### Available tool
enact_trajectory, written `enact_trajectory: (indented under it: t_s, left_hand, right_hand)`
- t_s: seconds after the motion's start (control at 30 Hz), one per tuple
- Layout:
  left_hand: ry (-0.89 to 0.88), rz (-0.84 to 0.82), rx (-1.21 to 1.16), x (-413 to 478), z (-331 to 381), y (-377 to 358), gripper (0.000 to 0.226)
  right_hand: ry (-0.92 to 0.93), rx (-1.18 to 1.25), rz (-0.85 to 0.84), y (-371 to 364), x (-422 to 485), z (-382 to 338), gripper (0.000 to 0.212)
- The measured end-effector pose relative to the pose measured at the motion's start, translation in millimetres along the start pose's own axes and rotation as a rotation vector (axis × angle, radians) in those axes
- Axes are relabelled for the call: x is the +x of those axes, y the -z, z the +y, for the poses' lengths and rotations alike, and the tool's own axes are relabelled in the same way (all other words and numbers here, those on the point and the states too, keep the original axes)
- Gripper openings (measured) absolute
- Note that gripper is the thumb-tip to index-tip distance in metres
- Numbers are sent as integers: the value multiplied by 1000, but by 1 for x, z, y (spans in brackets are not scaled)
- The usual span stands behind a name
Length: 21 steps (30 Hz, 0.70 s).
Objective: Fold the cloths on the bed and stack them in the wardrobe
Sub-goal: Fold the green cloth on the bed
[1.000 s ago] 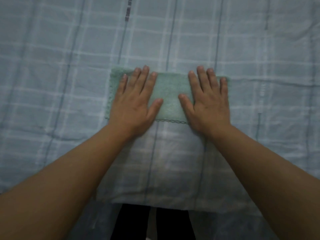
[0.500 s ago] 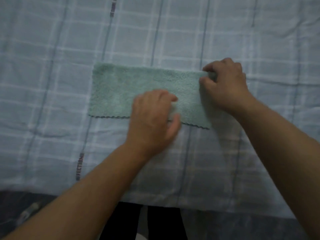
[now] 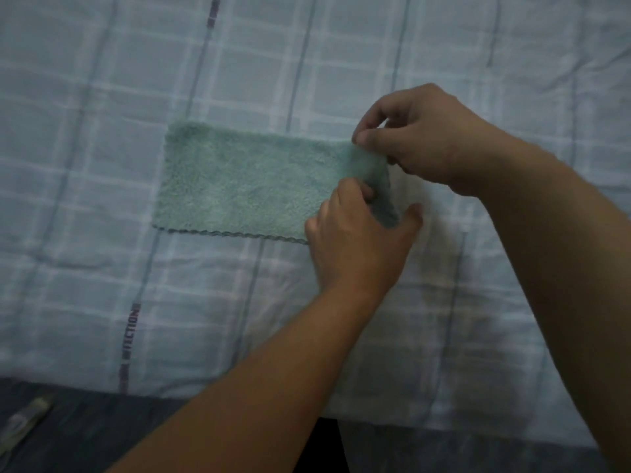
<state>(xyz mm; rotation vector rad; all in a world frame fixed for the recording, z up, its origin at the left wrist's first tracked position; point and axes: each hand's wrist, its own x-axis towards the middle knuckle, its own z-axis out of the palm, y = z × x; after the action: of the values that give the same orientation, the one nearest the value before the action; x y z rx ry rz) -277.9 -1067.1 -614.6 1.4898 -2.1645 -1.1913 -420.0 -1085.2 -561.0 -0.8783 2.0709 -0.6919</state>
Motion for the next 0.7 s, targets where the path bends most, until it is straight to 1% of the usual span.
enact_trajectory:
  t_s: [0.07,0.13,0.2,0.3,0.4,0.47,0.53,0.63,0.7]
  left_hand:
    - [33,-8,-88,5,-3,6,31]
    - [51,-25,-160,6,-6,13,22]
    - [76,-39,-232,4,-9,22,19]
    - [126,-23,-340,1,-21,37,15]
    - [209,-3,-468,1,-36,52,5]
    - [235,47,-511,3,-49,63,8]
    - [235,99,-529,6,-61,74,13]
    - [222,154,-544,12,-77,89,19]
    - [220,169,-547,17,-86,98,16]
  right_hand:
    - [-30,74,-8,-1,2,-4,11]
    - [-53,133,-29,-1,4,-8,14]
    - [-57,191,-47,-4,5,-14,14]
    - [-73,264,-77,-11,10,-21,26]
    - [-39,196,-115,-20,14,-28,25]
    - [0,135,-140,-28,18,-34,15]
    - [29,124,-132,-36,23,-41,5]
    - [88,100,-57,-52,33,-53,16]
    - [118,86,-29,-63,40,-63,21]
